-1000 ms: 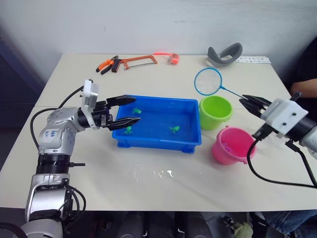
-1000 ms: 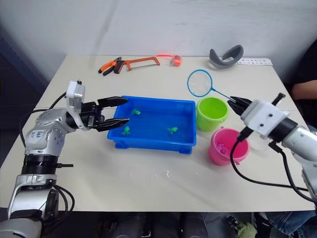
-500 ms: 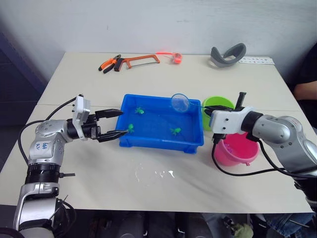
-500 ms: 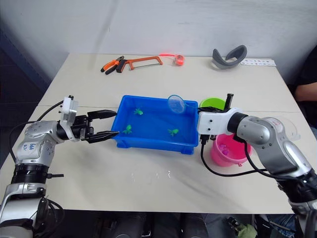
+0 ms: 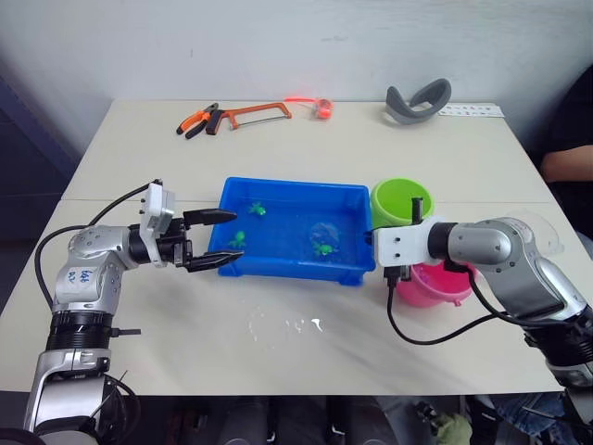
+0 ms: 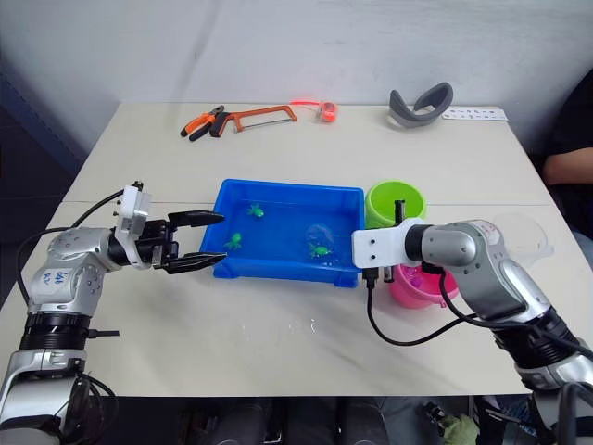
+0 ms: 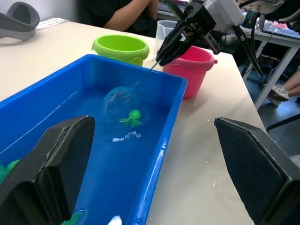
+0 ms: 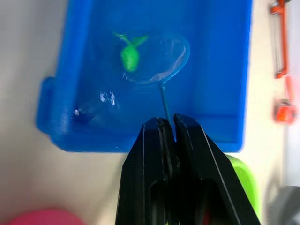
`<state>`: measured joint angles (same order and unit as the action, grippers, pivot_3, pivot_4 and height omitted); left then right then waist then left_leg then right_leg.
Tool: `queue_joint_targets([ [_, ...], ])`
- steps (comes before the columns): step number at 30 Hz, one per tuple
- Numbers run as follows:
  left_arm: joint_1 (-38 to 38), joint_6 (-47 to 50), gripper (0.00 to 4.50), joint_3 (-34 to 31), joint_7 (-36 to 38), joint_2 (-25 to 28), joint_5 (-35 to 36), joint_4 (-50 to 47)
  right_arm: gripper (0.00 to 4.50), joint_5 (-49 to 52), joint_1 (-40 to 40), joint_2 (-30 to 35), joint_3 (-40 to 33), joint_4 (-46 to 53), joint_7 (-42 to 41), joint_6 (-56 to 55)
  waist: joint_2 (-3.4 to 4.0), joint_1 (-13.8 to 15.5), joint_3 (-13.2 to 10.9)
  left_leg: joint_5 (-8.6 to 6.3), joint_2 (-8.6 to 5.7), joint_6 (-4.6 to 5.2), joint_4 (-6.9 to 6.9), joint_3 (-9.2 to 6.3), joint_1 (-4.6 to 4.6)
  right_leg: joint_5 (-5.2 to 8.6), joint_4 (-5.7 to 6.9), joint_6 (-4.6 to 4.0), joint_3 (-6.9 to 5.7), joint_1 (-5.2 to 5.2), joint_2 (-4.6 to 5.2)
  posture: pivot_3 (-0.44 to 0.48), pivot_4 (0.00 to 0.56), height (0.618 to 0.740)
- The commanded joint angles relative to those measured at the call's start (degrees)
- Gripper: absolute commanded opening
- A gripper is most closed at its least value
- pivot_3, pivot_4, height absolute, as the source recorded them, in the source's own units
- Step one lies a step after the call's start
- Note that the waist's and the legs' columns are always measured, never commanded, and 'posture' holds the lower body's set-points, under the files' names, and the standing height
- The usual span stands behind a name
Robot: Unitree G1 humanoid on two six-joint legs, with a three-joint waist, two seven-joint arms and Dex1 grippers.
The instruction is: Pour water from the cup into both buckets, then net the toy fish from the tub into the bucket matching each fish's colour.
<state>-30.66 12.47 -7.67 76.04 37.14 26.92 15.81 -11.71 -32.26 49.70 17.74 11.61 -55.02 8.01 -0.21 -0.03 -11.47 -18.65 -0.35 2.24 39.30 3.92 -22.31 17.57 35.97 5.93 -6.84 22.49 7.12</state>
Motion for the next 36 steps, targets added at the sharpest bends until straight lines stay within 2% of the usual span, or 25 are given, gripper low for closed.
queue_joint_targets([
  [1, 0.65, -0.25, 4.45, -0.03, 0.41, 0.72, 0.55, -2.68, 0.0, 3.57, 0.24, -0.47, -1.78, 3.18, -4.11, 8.07, 0.0, 0.0, 0.0, 0.0, 0.0, 0.0, 0.0, 0.0, 0.0, 0.0, 0.0, 0.0, 0.01, 0.0, 0.0, 0.0, 0.15, 0.74],
  [8, 0.72, -0.29, 4.45, -0.12, 0.26, 0.55, 0.54, -2.87, 0.0, 14.76, -0.6, -7.55, -7.18, 7.25, -4.05, 31.31, 0.0, 0.02, 0.0, 0.0, 0.0, 0.0, 0.0, -0.02, 0.0, 0.0, 0.02, 0.0, 0.01, 0.0, 0.02, 0.0, 0.15, 0.74],
  [17, 0.06, -0.26, 4.45, 0.31, 0.04, -0.1, 0.67, -2.68, 0.0, 29.94, -0.83, -10.65, -17.75, 9.08, -2.16, 52.07, 0.0, 0.08, 0.0, 0.0, -0.03, 0.0, 0.0, -0.05, -0.01, 0.0, 0.01, 0.0, 0.05, -0.01, 0.06, 0.0, 0.15, 0.74],
  [26, -2.43, 2.05, 4.45, 0.77, -1.33, -2.7, 2.34, -3.55, 0.0, 39.74, 0.95, -8.67, -25.62, 13.45, -0.03, 58.14, 0.0, 0.05, 0.0, 0.0, -0.04, 0.0, 0.0, -0.04, -0.01, 0.0, 0.01, 0.0, 0.16, -0.01, 0.07, 0.0, 0.15, 0.74],
  [36, -6.85, 10.21, 4.45, 1.11, -5.94, -6.32, 4.76, -5.15, 0.0, 46.08, 4.93, -6.46, -36.07, 17.99, 3.02, 54.46, -0.01, 0.25, 0.01, 0.0, -0.08, 0.0, -0.02, -0.06, -0.02, 0.0, 0.01, 0.0, 0.21, 0.0, 0.1, 0.0, 0.15, 0.74],
])
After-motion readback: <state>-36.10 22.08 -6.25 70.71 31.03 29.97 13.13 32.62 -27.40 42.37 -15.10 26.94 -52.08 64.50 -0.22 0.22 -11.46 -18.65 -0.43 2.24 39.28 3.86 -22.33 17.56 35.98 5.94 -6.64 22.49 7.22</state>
